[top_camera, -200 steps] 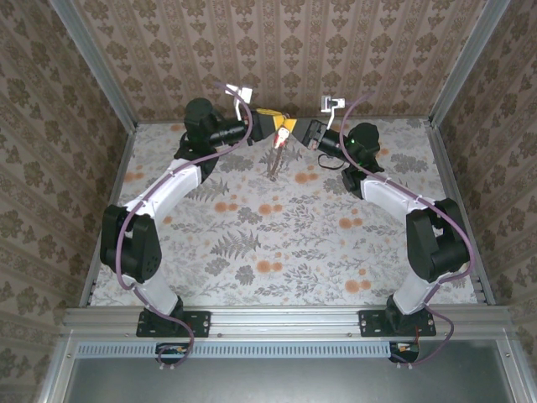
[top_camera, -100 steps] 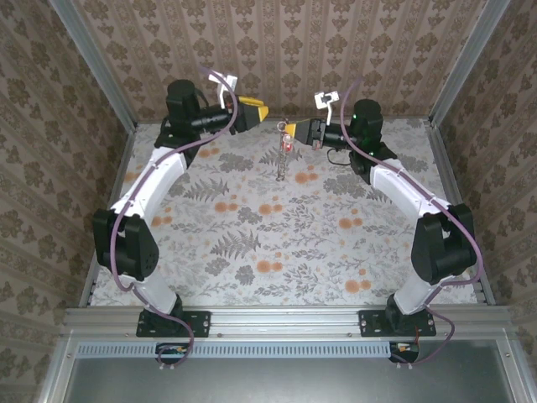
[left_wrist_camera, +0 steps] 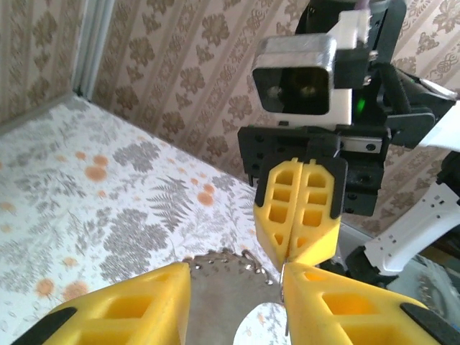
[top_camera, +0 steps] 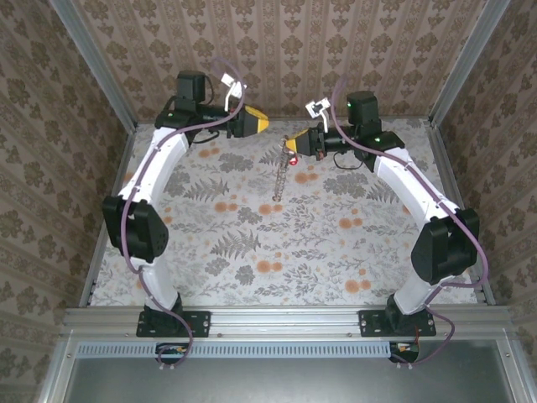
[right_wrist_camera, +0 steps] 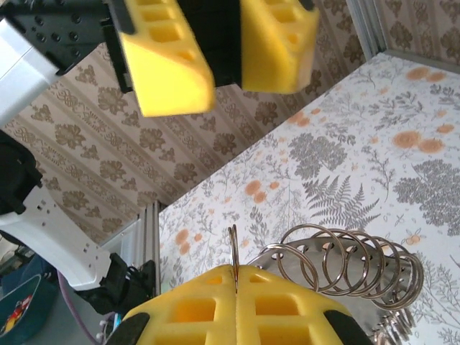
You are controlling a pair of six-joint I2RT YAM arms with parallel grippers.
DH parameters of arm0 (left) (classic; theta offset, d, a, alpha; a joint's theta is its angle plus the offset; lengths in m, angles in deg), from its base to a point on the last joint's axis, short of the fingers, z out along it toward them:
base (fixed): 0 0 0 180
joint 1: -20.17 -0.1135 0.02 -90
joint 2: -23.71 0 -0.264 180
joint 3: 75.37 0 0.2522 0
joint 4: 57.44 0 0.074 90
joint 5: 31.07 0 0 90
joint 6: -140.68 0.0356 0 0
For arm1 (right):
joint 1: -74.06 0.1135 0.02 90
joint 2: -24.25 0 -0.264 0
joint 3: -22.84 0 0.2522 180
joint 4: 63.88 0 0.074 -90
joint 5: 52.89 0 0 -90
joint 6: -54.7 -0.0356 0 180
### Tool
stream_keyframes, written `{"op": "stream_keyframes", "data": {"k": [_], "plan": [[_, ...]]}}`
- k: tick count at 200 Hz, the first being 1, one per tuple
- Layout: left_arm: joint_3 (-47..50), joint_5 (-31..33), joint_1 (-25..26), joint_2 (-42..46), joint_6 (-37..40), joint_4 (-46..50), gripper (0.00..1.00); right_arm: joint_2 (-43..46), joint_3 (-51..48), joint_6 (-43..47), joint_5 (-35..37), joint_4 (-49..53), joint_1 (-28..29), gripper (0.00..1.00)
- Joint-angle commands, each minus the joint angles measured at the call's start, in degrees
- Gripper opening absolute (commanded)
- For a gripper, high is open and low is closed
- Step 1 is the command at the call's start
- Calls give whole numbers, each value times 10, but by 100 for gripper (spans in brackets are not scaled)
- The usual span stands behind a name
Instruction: Put the keys on the keyring
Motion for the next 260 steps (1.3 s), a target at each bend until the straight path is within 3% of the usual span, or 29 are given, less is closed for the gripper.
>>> {"op": "stream_keyframes", "data": {"k": [1, 104, 260], "plan": [[-19, -48, 2, -3, 39, 50, 39, -6, 21, 34, -24, 31, 3, 0], [-16, -42, 41, -30, 75, 95, 37, -26, 30, 42, -30, 41, 10, 0], [7, -31, 47, -32, 93, 103, 31, -27, 25, 44, -24, 37, 10, 0]]}}
